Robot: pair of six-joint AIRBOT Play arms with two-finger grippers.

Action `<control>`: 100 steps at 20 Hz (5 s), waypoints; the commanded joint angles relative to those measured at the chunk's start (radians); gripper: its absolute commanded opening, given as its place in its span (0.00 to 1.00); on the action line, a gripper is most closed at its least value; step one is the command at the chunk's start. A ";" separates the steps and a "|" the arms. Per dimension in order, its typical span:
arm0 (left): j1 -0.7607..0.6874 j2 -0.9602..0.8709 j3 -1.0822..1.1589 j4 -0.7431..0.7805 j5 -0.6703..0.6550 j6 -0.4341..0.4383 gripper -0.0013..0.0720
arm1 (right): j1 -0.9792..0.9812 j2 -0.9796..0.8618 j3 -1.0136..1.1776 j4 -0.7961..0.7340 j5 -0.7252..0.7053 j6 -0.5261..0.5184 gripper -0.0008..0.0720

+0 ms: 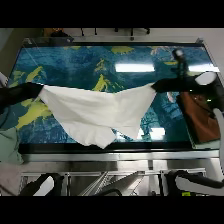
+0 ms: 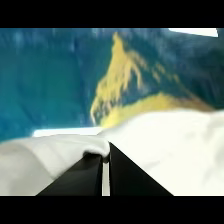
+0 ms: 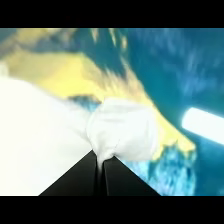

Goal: Fold the shirts.

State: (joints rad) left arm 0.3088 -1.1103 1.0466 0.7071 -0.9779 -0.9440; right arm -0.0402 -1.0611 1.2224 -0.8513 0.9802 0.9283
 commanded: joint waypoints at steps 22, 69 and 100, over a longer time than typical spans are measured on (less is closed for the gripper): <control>-0.004 -0.037 -0.475 0.154 -0.152 -0.247 0.73 | -0.134 0.232 -0.602 0.136 0.129 0.138 0.81; -0.224 -0.296 -0.157 0.372 -0.313 -0.325 0.04 | -0.134 -0.287 0.161 -0.018 -0.076 0.282 0.58; 0.047 0.244 0.489 0.127 -0.355 -0.347 0.04 | -0.164 0.161 0.548 0.306 0.240 0.109 0.03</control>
State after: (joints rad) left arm 0.3550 -1.0294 1.3018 0.9386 -1.3609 -1.2503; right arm -0.1314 -1.0710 1.6272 -0.5934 1.2293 1.0489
